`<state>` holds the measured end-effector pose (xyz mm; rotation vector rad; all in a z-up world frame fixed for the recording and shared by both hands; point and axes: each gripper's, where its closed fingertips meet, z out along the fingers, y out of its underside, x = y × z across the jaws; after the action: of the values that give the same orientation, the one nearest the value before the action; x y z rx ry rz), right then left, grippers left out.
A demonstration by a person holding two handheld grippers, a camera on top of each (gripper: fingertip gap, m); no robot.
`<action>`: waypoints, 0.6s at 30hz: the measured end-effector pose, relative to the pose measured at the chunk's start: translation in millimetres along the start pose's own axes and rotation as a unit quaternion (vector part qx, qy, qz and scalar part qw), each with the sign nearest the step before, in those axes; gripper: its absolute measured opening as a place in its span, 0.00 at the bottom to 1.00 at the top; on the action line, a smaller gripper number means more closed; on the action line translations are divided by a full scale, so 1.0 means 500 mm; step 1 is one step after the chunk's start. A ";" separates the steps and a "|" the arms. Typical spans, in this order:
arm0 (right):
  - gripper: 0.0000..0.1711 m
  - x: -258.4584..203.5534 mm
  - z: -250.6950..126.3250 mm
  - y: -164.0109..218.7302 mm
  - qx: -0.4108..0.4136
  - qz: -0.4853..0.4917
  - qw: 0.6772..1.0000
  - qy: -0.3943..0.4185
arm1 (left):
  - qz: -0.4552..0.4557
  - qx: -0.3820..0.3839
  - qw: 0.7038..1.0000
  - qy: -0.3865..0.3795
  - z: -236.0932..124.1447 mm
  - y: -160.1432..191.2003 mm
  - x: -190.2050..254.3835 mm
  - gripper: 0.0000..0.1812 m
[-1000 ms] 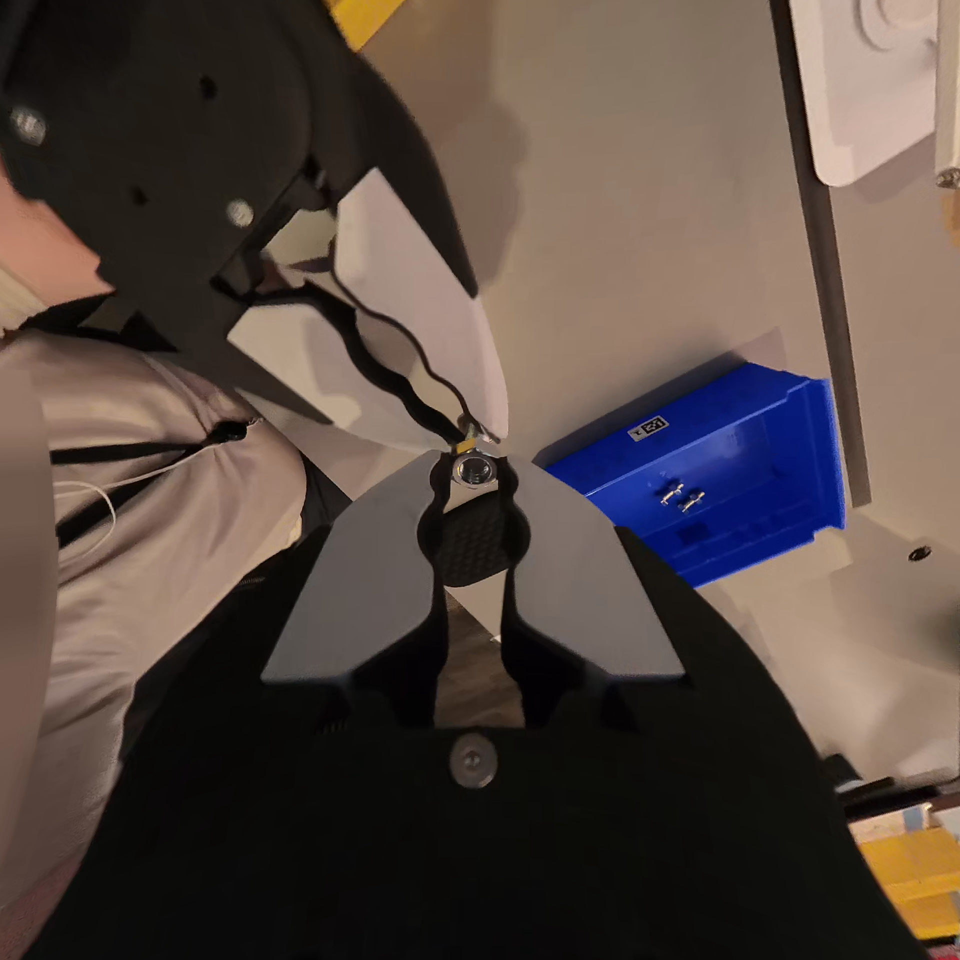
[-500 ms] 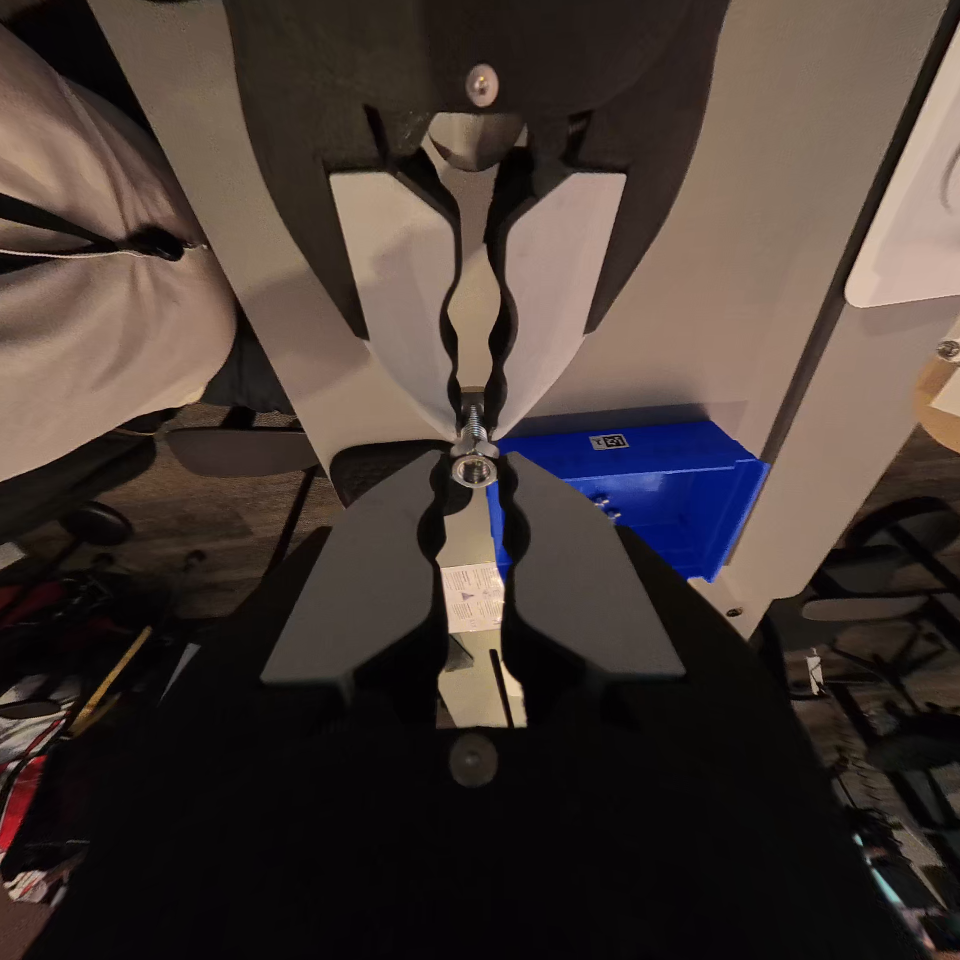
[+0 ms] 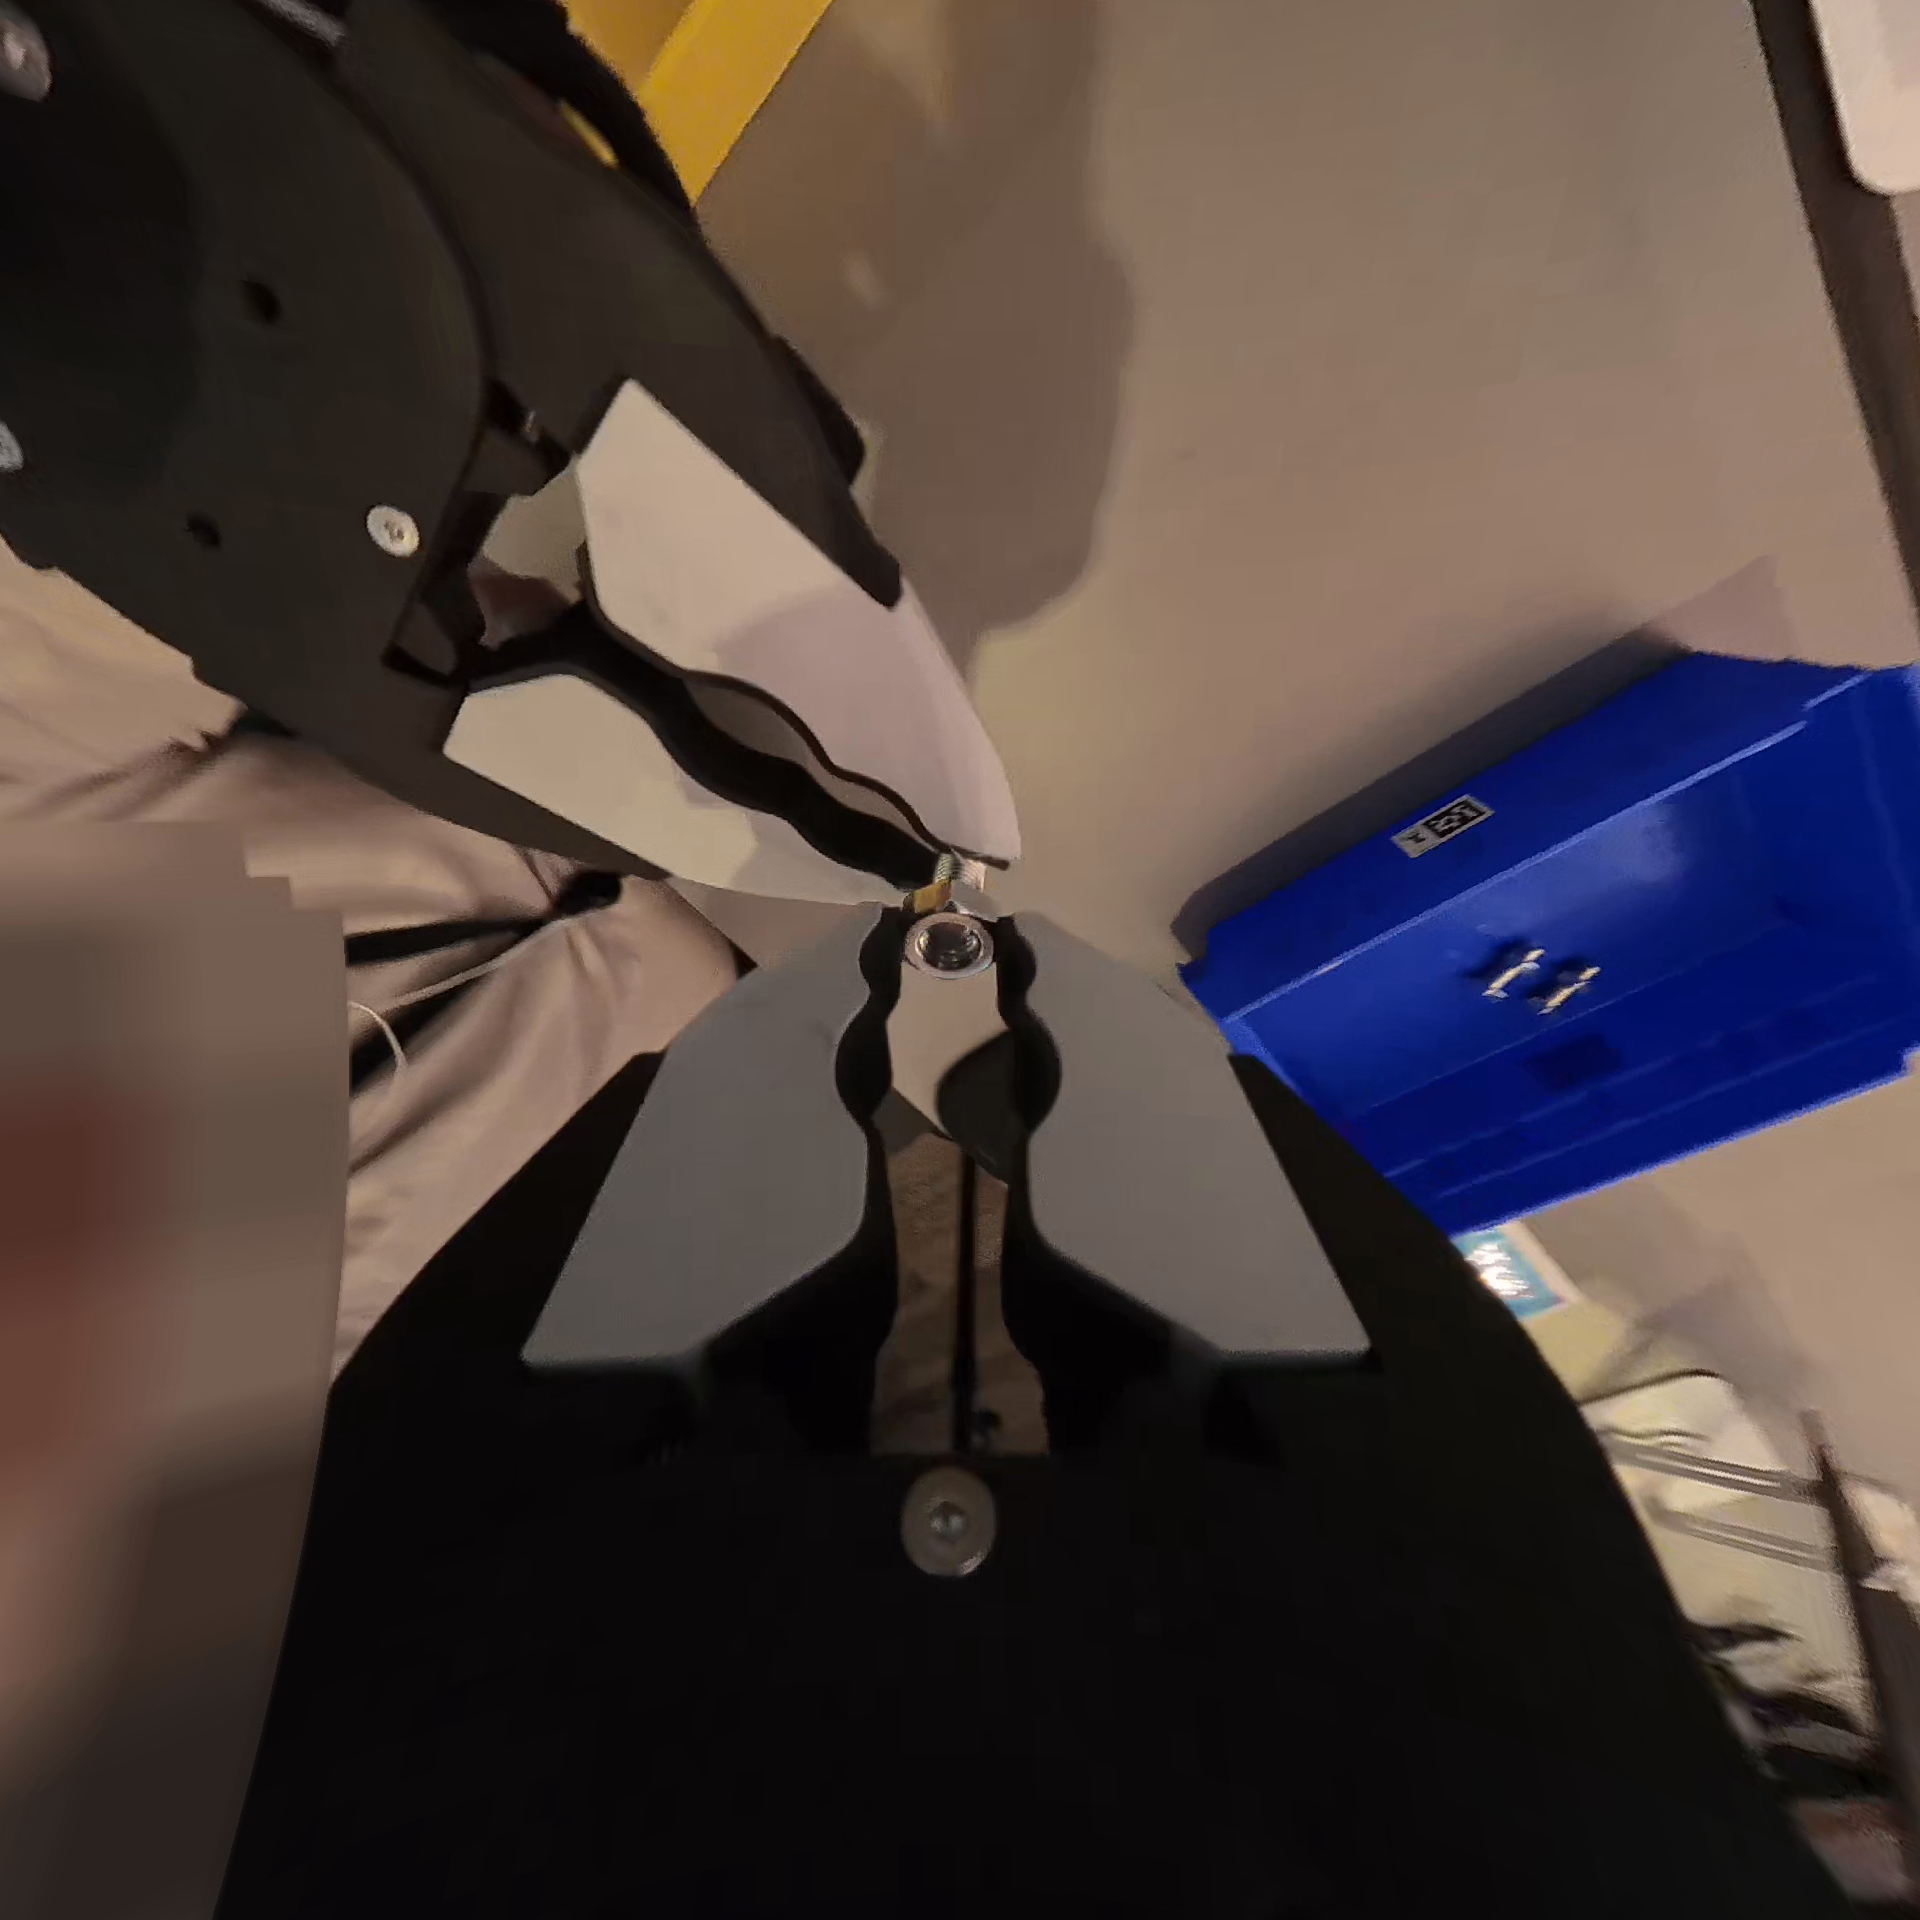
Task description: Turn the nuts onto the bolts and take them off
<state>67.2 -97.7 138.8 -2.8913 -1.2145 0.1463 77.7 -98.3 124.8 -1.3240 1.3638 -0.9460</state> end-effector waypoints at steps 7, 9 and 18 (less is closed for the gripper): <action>0.11 0.000 0.001 0.004 0.007 0.071 0.997 -0.037 | 0.014 -0.007 1.000 -0.012 0.001 0.001 -0.001 0.05; 0.11 0.000 0.003 0.007 -0.001 0.061 0.998 -0.030 | 0.015 -0.010 1.000 -0.010 0.003 0.003 0.001 0.05; 0.11 -0.002 -0.005 -0.002 -0.002 0.014 1.000 -0.003 | -0.001 0.009 1.000 -0.003 -0.005 -0.004 -0.003 0.05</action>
<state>66.1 -97.8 141.2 -2.9140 -1.1782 0.1541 75.6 -97.0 127.4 -1.3135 1.3479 -0.9526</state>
